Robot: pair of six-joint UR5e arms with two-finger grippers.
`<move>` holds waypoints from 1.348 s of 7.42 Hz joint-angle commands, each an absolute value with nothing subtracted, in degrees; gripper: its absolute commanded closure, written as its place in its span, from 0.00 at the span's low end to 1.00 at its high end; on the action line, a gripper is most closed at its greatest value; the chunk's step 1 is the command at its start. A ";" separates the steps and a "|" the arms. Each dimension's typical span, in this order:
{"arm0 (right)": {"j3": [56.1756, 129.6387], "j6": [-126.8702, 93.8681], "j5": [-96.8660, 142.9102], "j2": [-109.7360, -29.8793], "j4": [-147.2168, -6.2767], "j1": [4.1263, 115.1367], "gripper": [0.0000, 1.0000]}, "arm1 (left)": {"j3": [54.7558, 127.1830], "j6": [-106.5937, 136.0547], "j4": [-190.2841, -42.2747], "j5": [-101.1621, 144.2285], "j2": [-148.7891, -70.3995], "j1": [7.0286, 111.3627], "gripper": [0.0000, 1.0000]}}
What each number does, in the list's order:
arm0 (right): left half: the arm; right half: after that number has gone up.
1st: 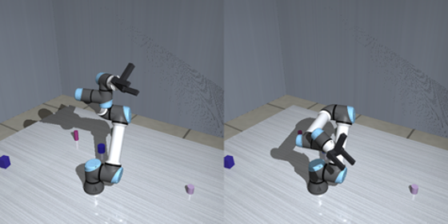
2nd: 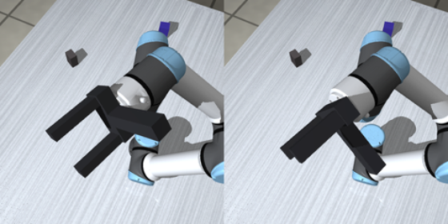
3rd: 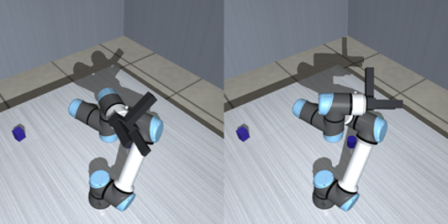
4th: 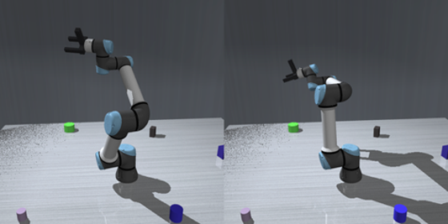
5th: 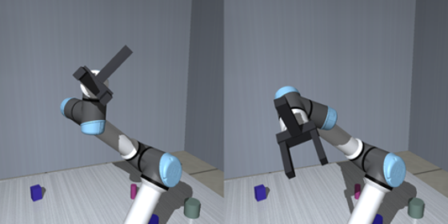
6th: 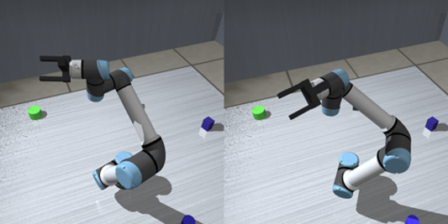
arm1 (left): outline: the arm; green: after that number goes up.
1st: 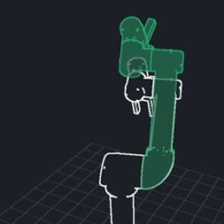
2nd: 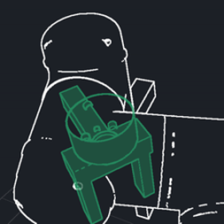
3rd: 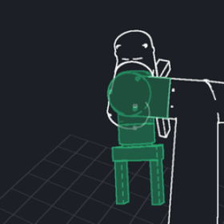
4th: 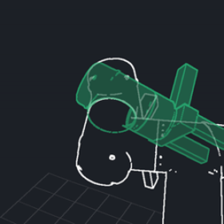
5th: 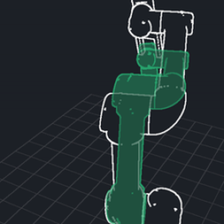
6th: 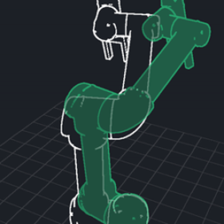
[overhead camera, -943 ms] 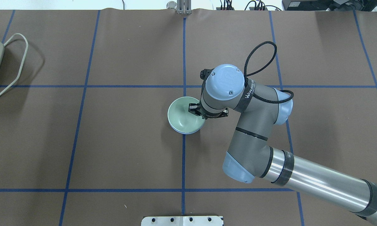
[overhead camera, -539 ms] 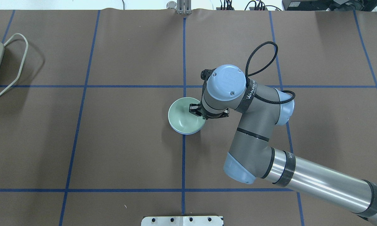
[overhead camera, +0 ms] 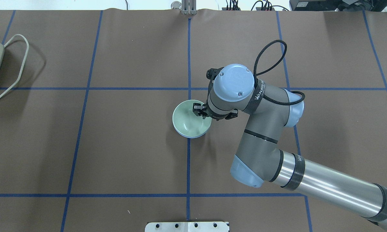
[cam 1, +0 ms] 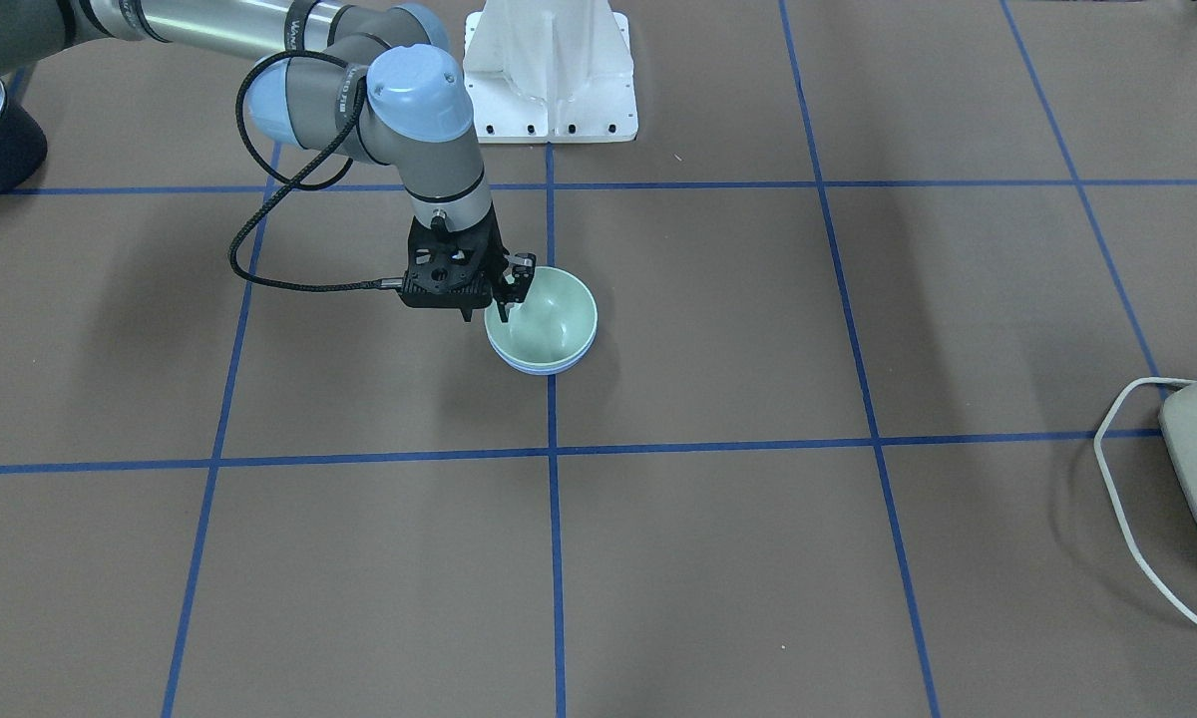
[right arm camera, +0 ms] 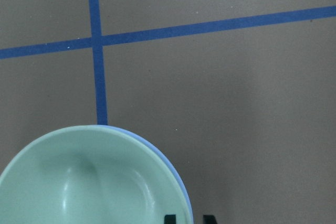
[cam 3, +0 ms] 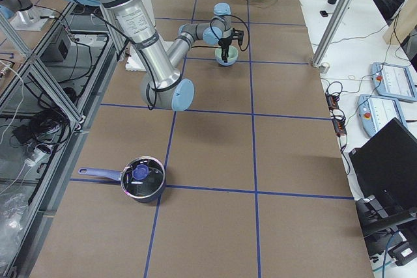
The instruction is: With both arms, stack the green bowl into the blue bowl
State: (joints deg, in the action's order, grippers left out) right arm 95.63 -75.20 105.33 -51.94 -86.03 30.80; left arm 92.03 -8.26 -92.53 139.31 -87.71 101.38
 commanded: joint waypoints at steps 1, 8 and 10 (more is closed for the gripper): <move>97.47 -73.22 110.08 -52.47 -86.57 36.78 0.00 | 92.02 -8.26 -92.46 139.22 -87.80 100.99 0.02; 96.24 -14.25 128.41 -78.79 -86.75 75.89 0.00 | 98.43 -1.41 -92.46 135.98 -88.24 92.38 0.02; 96.41 -0.94 128.93 -89.24 -86.31 83.20 0.00 | 98.70 -1.49 -92.46 135.79 -88.07 91.15 0.02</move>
State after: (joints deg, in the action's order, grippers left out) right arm 96.36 -9.80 128.52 -82.64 -86.60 78.38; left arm 98.33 -1.51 -92.45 136.06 -88.21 91.89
